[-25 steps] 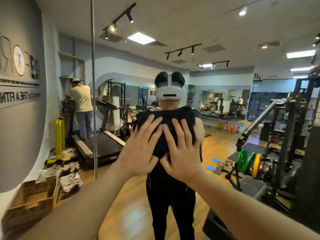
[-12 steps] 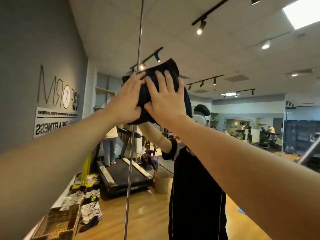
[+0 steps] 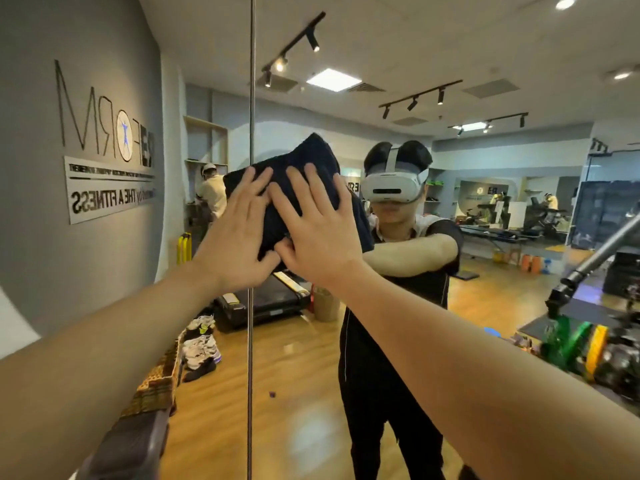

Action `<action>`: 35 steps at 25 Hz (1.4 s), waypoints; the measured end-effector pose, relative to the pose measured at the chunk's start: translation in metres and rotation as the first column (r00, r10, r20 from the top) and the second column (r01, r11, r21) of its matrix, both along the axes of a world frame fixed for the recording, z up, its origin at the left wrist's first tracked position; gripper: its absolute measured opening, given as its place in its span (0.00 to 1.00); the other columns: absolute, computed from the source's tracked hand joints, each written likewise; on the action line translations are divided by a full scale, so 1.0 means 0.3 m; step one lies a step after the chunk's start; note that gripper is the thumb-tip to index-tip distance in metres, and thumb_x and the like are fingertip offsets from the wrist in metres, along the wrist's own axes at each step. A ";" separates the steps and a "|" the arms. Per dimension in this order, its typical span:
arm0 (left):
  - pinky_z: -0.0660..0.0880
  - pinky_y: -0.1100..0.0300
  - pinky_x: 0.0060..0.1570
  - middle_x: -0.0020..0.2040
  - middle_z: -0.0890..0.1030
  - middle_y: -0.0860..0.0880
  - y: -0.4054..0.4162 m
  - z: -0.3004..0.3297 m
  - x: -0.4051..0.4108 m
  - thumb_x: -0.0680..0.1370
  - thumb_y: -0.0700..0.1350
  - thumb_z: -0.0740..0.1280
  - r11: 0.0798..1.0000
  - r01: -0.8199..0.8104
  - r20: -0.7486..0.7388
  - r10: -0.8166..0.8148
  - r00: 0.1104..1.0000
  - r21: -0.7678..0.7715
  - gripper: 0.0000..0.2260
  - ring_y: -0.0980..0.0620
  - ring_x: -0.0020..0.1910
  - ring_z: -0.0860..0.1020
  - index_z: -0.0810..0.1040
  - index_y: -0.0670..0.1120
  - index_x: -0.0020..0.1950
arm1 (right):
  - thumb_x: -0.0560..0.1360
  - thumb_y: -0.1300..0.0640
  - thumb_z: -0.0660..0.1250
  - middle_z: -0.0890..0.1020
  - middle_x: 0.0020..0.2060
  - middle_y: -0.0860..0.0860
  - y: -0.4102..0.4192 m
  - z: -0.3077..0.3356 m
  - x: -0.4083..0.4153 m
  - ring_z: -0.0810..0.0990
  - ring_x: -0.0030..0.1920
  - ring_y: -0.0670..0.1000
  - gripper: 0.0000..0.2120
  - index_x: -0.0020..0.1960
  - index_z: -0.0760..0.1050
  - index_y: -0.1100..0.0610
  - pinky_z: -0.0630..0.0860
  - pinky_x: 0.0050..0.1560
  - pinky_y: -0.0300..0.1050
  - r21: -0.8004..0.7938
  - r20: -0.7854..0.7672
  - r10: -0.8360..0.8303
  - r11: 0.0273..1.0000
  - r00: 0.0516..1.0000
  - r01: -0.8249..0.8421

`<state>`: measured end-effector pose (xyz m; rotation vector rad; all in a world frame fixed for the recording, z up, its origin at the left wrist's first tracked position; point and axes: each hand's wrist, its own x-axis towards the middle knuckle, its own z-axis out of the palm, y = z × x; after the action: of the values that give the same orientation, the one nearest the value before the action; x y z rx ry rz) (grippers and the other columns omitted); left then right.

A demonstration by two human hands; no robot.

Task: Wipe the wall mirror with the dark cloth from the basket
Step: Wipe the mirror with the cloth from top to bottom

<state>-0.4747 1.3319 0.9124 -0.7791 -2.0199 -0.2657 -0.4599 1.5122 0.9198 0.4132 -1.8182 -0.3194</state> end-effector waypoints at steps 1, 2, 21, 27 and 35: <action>0.53 0.43 0.80 0.83 0.51 0.42 0.028 -0.071 0.024 0.75 0.53 0.66 1.000 0.000 0.020 0.001 1.000 -0.029 0.40 0.44 0.83 0.44 0.53 0.37 0.81 | 0.75 0.43 0.65 0.67 0.79 0.59 0.037 -0.082 0.017 0.60 0.81 0.62 0.35 0.79 0.66 0.54 0.54 0.79 0.67 0.008 0.014 -0.016 1.000 1.000 0.016; 0.54 0.42 0.80 0.83 0.51 0.42 0.065 -0.138 0.048 0.76 0.53 0.65 0.999 0.003 0.037 -0.001 0.999 -0.050 0.40 0.43 0.83 0.44 0.54 0.36 0.81 | 0.76 0.43 0.65 0.66 0.79 0.59 0.081 -0.155 0.035 0.60 0.81 0.62 0.35 0.80 0.65 0.54 0.54 0.79 0.67 0.019 0.024 -0.034 0.999 0.999 0.034; 0.59 0.33 0.76 0.83 0.54 0.44 1.054 0.381 0.290 0.77 0.53 0.58 0.994 -0.002 -0.193 -0.019 0.981 -0.108 0.34 0.42 0.83 0.47 0.56 0.39 0.80 | 0.82 0.44 0.56 0.70 0.76 0.59 1.062 0.329 0.351 0.66 0.78 0.63 0.29 0.80 0.66 0.57 0.64 0.72 0.65 -0.024 -0.170 -0.182 0.983 0.969 0.180; 0.60 0.37 0.77 0.82 0.59 0.45 1.106 0.542 0.272 0.77 0.50 0.58 0.990 0.138 -0.274 -0.134 0.952 -0.005 0.31 0.43 0.82 0.52 0.60 0.40 0.79 | 0.80 0.43 0.57 0.70 0.77 0.57 1.097 0.484 0.371 0.65 0.79 0.61 0.30 0.79 0.68 0.54 0.65 0.72 0.64 -0.134 -0.192 -0.145 0.984 0.971 0.121; 0.60 0.32 0.74 0.82 0.58 0.45 1.164 -0.164 0.313 0.75 0.51 0.62 0.981 0.170 -0.168 -0.184 0.968 -0.096 0.35 0.43 0.83 0.50 0.58 0.41 0.80 | 0.78 0.43 0.62 0.65 0.80 0.58 1.179 -0.250 0.446 0.59 0.82 0.61 0.34 0.81 0.64 0.53 0.62 0.75 0.65 -0.129 -0.066 -0.133 0.984 0.989 0.124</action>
<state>-0.3808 1.6811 0.8631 -1.0019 -1.8057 -0.2098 -0.3260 1.8660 0.8449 0.1943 -1.7843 -0.3039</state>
